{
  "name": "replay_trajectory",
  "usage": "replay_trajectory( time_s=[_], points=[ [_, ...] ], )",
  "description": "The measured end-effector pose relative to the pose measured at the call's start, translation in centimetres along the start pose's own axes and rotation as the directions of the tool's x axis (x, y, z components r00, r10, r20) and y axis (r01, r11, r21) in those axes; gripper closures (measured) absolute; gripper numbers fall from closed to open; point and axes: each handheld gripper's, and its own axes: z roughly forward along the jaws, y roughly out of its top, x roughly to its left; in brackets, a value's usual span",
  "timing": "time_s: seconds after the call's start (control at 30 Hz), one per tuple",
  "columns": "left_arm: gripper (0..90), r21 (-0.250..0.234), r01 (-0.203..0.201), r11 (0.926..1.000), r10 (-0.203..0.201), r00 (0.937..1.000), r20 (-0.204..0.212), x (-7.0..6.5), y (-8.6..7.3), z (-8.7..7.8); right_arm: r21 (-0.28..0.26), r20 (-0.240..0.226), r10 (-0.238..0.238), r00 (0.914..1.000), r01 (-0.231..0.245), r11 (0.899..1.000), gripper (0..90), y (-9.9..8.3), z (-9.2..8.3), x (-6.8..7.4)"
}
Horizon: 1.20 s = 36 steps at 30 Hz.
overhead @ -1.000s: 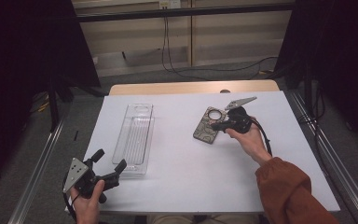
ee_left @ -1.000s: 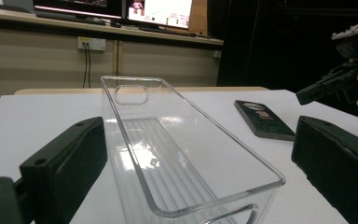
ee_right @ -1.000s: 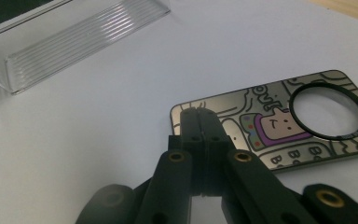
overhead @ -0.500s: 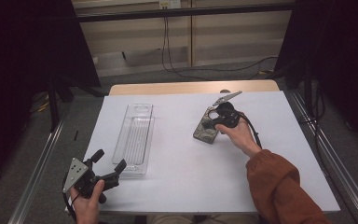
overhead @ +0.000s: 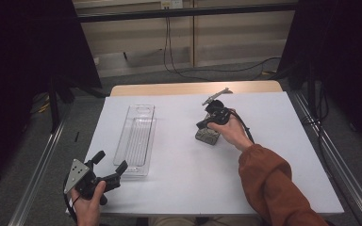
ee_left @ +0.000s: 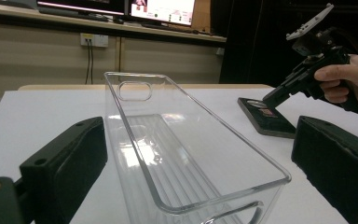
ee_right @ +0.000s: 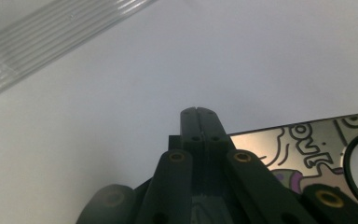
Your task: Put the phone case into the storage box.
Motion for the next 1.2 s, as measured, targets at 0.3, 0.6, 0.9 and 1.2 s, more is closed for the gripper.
replay_trajectory(
  time_s=[0.3, 0.6, 0.9, 1.2],
  points=[
    [3.5, 0.003, 0.002, 1.0, -0.002, 1.0, -0.008, 0.0, 0.0, 0.0, 0.064, 0.014, -0.021, 0.9997, 0.02, 0.998, 90.0, 0.9, 1.7, 0.2],
    [3.5, 0.005, 0.004, 1.0, -0.004, 1.0, -0.003, 0.0, -0.1, 0.0, 0.081, 0.028, -0.025, 0.9993, 0.023, 0.996, 90.0, 0.2, 3.0, -0.2],
    [3.5, 0.004, 0.003, 1.0, -0.003, 1.0, -0.007, 0.0, -0.1, 0.0, 0.089, 0.026, -0.022, 0.9994, 0.019, 0.996, 90.0, 0.3, 3.5, 0.0],
    [3.5, 0.0, 0.004, 1.0, -0.004, 1.0, 0.001, 0.1, -0.1, 0.0, 0.128, 0.025, -0.038, 0.999, 0.034, 0.991, 90.0, 0.0, 4.1, 0.3]
  ],
)
